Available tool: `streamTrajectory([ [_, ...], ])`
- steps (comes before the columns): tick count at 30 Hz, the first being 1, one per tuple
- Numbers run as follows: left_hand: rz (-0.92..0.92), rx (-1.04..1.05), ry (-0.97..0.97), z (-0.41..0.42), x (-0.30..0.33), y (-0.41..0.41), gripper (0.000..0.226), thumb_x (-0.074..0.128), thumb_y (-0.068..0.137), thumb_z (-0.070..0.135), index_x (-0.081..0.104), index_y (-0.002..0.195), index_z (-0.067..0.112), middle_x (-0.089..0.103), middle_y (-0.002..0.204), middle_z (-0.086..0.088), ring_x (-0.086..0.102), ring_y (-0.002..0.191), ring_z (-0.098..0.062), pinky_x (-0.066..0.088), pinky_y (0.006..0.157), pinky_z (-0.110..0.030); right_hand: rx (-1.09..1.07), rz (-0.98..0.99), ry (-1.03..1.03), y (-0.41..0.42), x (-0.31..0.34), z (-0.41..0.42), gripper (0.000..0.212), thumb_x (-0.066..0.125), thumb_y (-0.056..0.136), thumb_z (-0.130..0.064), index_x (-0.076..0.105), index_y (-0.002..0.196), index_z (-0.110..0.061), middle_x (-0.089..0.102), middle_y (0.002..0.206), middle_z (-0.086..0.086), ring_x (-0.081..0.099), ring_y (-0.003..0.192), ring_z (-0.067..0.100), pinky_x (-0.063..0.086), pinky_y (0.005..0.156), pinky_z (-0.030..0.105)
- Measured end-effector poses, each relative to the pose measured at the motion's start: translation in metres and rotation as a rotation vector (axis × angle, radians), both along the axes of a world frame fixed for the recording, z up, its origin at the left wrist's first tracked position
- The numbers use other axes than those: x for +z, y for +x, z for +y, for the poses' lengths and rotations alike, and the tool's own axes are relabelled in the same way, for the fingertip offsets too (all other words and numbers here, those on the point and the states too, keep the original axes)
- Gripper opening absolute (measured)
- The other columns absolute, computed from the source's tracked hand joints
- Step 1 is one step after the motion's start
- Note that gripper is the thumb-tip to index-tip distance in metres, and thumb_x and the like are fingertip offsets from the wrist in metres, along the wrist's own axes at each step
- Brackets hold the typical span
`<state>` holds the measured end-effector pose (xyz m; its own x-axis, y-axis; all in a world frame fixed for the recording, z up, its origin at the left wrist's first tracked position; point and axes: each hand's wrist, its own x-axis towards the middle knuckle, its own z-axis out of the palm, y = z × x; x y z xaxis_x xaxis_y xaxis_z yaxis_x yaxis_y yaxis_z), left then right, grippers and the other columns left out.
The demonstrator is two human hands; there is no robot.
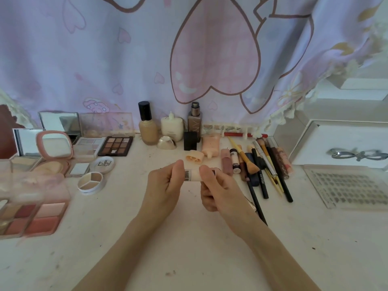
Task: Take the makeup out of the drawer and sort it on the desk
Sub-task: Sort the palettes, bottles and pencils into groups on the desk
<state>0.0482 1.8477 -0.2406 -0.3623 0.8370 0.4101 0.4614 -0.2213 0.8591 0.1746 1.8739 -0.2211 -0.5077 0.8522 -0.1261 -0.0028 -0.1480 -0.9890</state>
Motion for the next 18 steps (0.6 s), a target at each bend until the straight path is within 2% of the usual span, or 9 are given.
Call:
streamTrajectory([
  [3, -0.063, 0.008, -0.178, 0.003, 0.001, -0.003, 0.051, 0.033, 0.098, 0.033, 0.037, 0.052, 0.011, 0.033, 0.048, 0.003, 0.029, 0.044, -0.007, 0.023, 0.044, -0.016, -0.013, -0.036, 0.073, 0.0, -0.003, 0.001, 0.022, 0.05, 0.093, -0.029, 0.049, 0.082, -0.01, 0.037, 0.056, -0.005, 0.031, 0.045, 0.006, 0.028, 0.042, 0.018],
  [5, -0.067, -0.081, -0.225, 0.005, 0.003, -0.008, 0.051, 0.022, 0.096, 0.041, 0.054, 0.063, 0.019, 0.041, 0.048, 0.006, 0.036, 0.043, -0.005, 0.029, 0.047, -0.013, -0.071, -0.053, 0.035, 0.001, -0.004, 0.002, 0.027, 0.051, 0.092, -0.033, 0.048, 0.08, -0.009, 0.04, 0.057, -0.003, 0.032, 0.044, 0.007, 0.028, 0.041, 0.018],
  [7, -0.084, -0.206, -0.151, 0.004, 0.004, -0.015, 0.028, 0.034, 0.096, 0.043, 0.06, 0.094, 0.034, 0.054, 0.063, 0.004, 0.048, 0.052, -0.004, 0.039, 0.05, -0.02, -0.121, -0.034, -0.059, 0.004, -0.004, 0.004, 0.035, 0.05, 0.092, -0.039, 0.049, 0.074, -0.01, 0.041, 0.052, -0.004, 0.032, 0.04, 0.007, 0.025, 0.038, 0.017],
  [8, -0.097, -0.289, -0.1, 0.003, 0.004, -0.019, 0.018, 0.044, 0.091, 0.042, 0.056, 0.104, 0.039, 0.059, 0.074, 0.005, 0.053, 0.06, -0.007, 0.044, 0.052, -0.024, -0.131, -0.02, -0.105, 0.005, -0.003, 0.004, 0.038, 0.049, 0.092, -0.042, 0.05, 0.072, -0.009, 0.041, 0.05, -0.004, 0.031, 0.039, 0.007, 0.024, 0.037, 0.017],
  [9, -0.1, -0.363, -0.051, 0.003, 0.001, -0.023, 0.021, 0.051, 0.085, 0.04, 0.055, 0.106, 0.039, 0.061, 0.084, 0.007, 0.056, 0.067, -0.009, 0.046, 0.055, -0.025, -0.133, -0.007, -0.145, 0.006, -0.003, 0.004, 0.04, 0.049, 0.092, -0.043, 0.05, 0.07, -0.009, 0.04, 0.049, -0.004, 0.03, 0.038, 0.008, 0.023, 0.035, 0.017],
  [11, -0.046, -0.427, -0.01, 0.004, 0.001, -0.025, 0.018, 0.058, 0.081, 0.033, 0.058, 0.099, 0.033, 0.061, 0.092, 0.016, 0.056, 0.074, -0.005, 0.046, 0.062, -0.018, -0.138, 0.007, -0.195, 0.007, -0.002, 0.004, 0.045, 0.048, 0.091, -0.047, 0.05, 0.066, -0.01, 0.04, 0.047, -0.002, 0.03, 0.036, 0.008, 0.022, 0.033, 0.016],
  [13, 0.033, -0.365, -0.028, 0.004, 0.001, -0.022, 0.007, 0.06, 0.085, 0.025, 0.06, 0.092, 0.028, 0.061, 0.086, 0.022, 0.055, 0.071, 0.0, 0.043, 0.063, -0.012, -0.138, 0.002, -0.202, 0.007, -0.002, 0.004, 0.045, 0.048, 0.091, -0.047, 0.051, 0.066, -0.009, 0.041, 0.048, -0.002, 0.031, 0.035, 0.008, 0.023, 0.032, 0.016],
  [16, 0.05, -0.152, -0.113, 0.004, 0.005, -0.018, 0.023, 0.046, 0.094, 0.022, 0.063, 0.079, 0.022, 0.061, 0.065, 0.009, 0.053, 0.059, -0.001, 0.042, 0.058, -0.013, -0.116, -0.03, -0.162, 0.005, -0.003, 0.004, 0.034, 0.05, 0.094, -0.036, 0.055, 0.078, -0.006, 0.045, 0.053, -0.001, 0.037, 0.041, 0.008, 0.027, 0.036, 0.016],
  [18, 0.037, -0.12, -0.15, 0.003, 0.009, -0.021, 0.03, 0.039, 0.094, 0.031, 0.064, 0.079, 0.022, 0.061, 0.065, 0.005, 0.053, 0.058, -0.001, 0.043, 0.058, -0.012, -0.115, -0.038, -0.154, 0.004, -0.004, 0.004, 0.028, 0.051, 0.094, -0.03, 0.057, 0.086, -0.004, 0.047, 0.057, 0.0, 0.04, 0.044, 0.008, 0.03, 0.038, 0.016],
])
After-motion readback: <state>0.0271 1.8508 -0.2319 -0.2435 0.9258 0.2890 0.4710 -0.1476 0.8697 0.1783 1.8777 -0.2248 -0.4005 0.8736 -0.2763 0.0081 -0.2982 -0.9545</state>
